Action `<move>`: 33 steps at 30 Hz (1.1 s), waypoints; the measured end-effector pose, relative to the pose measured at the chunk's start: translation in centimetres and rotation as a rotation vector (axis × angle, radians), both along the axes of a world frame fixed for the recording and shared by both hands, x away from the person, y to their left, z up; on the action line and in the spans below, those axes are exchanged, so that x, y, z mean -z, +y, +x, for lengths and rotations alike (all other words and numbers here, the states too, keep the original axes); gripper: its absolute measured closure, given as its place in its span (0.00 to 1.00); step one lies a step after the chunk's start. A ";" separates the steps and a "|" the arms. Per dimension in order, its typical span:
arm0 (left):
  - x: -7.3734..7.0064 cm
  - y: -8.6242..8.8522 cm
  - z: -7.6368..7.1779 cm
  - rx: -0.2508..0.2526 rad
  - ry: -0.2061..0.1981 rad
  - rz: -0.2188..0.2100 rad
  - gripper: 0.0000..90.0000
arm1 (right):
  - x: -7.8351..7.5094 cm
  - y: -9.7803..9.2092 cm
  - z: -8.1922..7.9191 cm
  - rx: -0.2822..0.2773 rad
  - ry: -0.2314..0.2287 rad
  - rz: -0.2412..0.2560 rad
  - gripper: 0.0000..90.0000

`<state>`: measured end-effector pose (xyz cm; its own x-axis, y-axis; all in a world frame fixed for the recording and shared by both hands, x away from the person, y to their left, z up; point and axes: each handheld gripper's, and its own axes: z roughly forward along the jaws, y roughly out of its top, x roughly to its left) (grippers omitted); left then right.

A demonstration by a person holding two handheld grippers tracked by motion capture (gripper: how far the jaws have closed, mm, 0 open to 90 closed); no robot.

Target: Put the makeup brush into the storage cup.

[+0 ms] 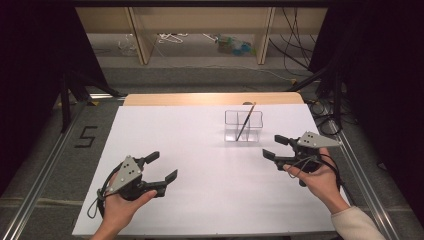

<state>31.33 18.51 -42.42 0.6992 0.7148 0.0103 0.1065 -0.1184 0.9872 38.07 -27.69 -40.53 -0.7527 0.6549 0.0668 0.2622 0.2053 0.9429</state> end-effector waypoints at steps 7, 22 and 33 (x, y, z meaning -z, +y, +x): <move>0.0 0.0 0.0 0.001 0.000 -0.003 0.19 | 0.3 -0.4 -1.1 -0.003 0.007 0.001 0.30; 0.0 0.2 0.1 0.002 -0.006 0.001 0.19 | 1.3 -0.7 -3.5 -0.017 -0.007 0.002 0.29; 0.1 0.6 0.2 -0.002 -0.003 0.002 0.19 | 1.8 0.1 -4.8 -0.051 0.007 -0.001 0.28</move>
